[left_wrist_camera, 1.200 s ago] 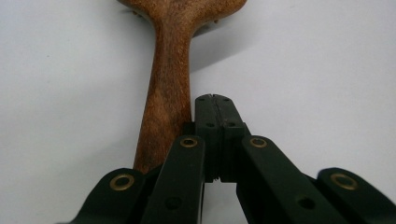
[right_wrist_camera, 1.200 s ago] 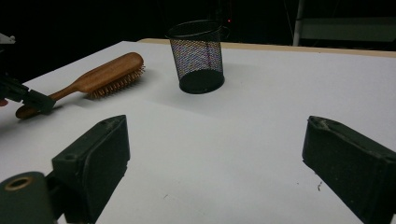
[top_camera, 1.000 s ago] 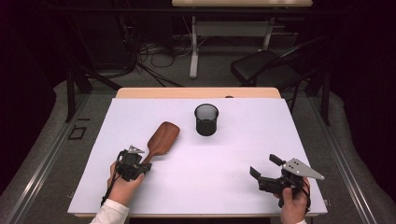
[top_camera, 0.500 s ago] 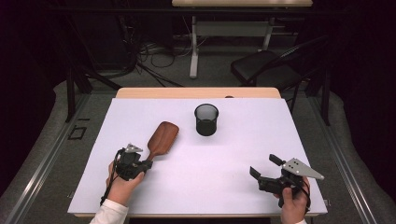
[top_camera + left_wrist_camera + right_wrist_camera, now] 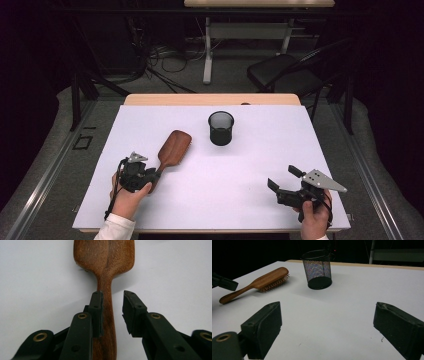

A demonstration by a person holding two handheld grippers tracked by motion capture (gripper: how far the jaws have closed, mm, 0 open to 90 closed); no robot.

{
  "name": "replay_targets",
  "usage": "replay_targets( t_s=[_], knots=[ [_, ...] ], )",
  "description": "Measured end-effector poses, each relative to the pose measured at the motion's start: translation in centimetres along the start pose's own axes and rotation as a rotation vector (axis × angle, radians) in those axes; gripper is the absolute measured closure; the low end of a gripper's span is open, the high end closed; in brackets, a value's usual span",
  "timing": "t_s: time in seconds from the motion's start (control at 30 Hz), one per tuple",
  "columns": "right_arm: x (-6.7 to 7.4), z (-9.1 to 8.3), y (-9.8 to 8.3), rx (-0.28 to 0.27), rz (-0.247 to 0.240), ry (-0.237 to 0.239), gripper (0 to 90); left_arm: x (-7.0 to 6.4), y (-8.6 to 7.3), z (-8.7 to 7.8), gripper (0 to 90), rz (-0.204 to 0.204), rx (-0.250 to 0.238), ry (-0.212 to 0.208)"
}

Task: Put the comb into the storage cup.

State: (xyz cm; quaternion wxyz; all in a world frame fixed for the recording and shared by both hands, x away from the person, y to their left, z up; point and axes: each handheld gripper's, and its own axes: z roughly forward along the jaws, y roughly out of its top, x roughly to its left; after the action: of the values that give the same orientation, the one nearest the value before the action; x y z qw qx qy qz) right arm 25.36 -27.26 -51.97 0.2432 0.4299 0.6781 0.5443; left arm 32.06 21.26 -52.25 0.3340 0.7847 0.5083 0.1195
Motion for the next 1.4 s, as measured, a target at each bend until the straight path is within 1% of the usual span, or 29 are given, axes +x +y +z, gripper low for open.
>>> replay_targets(
  t_s=[0.13,0.3,0.4,0.43,0.53,0.57,0.7,0.77,0.83,0.93,1.03,1.13,1.17,1.27,1.3,1.33,1.37,1.4],
  knots=[
    [0.0,0.0,0.0,0.002,0.001,0.0,7.6,0.1,0.0,0.0,66.2,-0.003,-0.005,0.003],
    [0.0,0.0,0.0,0.001,-0.002,0.0,7.6,0.2,0.1,-0.2,61.7,-0.003,-0.021,0.005],
    [0.0,0.0,0.0,0.002,0.002,0.001,7.6,0.2,0.1,-0.3,59.0,-0.01,-0.028,0.005],
    [0.0,0.0,0.0,0.002,0.001,0.001,7.6,0.3,0.1,-0.3,58.3,-0.012,-0.037,0.009],
    [0.0,0.0,0.0,0.007,0.001,0.001,7.6,0.3,0.2,-0.4,57.6,-0.009,-0.044,0.015],
    [0.0,0.0,0.0,0.008,0.01,0.003,7.6,0.3,0.2,-0.4,57.3,-0.009,-0.044,0.016],
    [0.0,0.0,0.0,0.009,0.007,0.003,7.6,0.3,0.2,-0.4,56.3,-0.008,-0.041,0.019],
    [0.1,0.0,0.0,0.008,0.007,0.004,7.6,0.4,0.2,-0.3,54.9,-0.015,-0.031,0.018],
    [0.0,0.0,0.0,0.008,0.006,0.004,7.6,0.5,0.2,-0.3,51.2,-0.014,-0.033,0.023],
    [0.1,0.0,0.0,0.008,0.006,0.006,7.6,0.6,0.3,-0.5,47.0,-0.018,-0.051,0.032],
    [0.0,0.1,0.0,0.007,0.0,0.005,7.6,0.7,0.3,-0.6,44.0,-0.021,-0.057,0.032],
    [0.0,0.1,0.0,0.008,0.001,0.006,7.6,0.9,0.5,-0.6,43.2,-0.013,-0.047,0.043],
    [0.0,0.1,0.0,0.006,0.009,0.01,7.6,1.1,0.6,-0.6,41.1,-0.014,-0.043,0.042],
    [0.0,0.1,-0.1,0.002,0.019,0.013,7.6,1.4,0.8,-0.7,40.6,-0.027,-0.033,0.026],
    [-0.1,0.1,-0.1,0.003,0.028,0.013,7.6,1.5,0.9,-0.7,40.6,-0.026,-0.022,0.022],
    [-0.1,0.1,-0.1,0.003,0.028,0.013,7.6,1.5,1.0,-0.7,40.6,-0.021,-0.028,0.017],
    [-0.1,0.1,-0.1,0.006,0.034,0.013,7.6,1.6,1.1,-0.7,40.6,-0.018,-0.023,0.014],
    [-0.1,0.1,-0.1,0.007,0.036,0.012,7.6,1.6,1.2,-0.7,40.6,-0.022,-0.011,0.014]
  ],
)
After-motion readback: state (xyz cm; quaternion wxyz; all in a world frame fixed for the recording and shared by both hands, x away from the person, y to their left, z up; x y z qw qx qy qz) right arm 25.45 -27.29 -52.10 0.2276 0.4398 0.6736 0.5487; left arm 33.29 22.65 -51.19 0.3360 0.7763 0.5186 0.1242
